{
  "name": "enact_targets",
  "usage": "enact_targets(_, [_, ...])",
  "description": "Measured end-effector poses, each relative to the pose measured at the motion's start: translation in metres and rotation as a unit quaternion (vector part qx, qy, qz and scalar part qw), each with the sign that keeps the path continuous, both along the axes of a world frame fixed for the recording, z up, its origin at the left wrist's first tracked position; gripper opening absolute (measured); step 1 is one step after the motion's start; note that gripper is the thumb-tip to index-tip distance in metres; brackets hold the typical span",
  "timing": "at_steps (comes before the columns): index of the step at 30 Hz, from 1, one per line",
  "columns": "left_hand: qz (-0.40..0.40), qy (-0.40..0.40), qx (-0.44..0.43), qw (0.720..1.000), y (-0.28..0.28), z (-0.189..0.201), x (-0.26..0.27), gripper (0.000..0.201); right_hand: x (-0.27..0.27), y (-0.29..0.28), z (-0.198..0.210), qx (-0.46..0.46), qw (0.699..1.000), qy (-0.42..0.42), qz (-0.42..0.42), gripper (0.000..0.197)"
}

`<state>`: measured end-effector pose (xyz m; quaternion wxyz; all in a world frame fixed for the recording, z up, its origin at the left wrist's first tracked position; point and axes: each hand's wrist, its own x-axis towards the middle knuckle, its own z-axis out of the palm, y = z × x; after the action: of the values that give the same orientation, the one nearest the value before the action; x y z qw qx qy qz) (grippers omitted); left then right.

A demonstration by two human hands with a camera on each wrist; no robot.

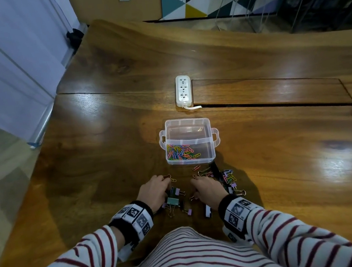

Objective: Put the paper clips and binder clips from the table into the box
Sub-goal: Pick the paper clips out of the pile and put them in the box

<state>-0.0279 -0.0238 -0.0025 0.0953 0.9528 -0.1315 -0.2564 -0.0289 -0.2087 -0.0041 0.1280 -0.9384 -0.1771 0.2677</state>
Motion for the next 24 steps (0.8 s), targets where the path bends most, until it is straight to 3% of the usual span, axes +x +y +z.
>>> enact_targets(4, [-0.012,0.004,-0.012,1.0,-0.004,0.003,-0.001,0.034,-0.001,-0.008,0.002,-0.007,1.0,0.008,0.001,0.013])
enact_targets(8, [-0.022,0.009,-0.036,0.999,-0.014,0.001,-0.004,0.053,0.011,-0.022,-0.003,0.059,0.992,-0.103,-0.028,0.026])
enact_targets(14, [-0.035,0.026,-0.02,0.999,-0.021,-0.002,-0.002,0.049,0.029,-0.029,-0.008,0.022,0.99,-0.121,0.062,0.048])
enact_targets(19, [-0.017,0.036,-0.024,0.999,-0.022,-0.001,-0.002,0.04,0.027,-0.024,-0.007,0.02,0.992,-0.123,0.036,0.037])
enact_targets(24, [-0.016,0.04,-0.011,0.999,-0.029,0.001,0.001,0.043,0.032,-0.013,-0.004,-0.014,0.994,-0.104,0.021,0.025])
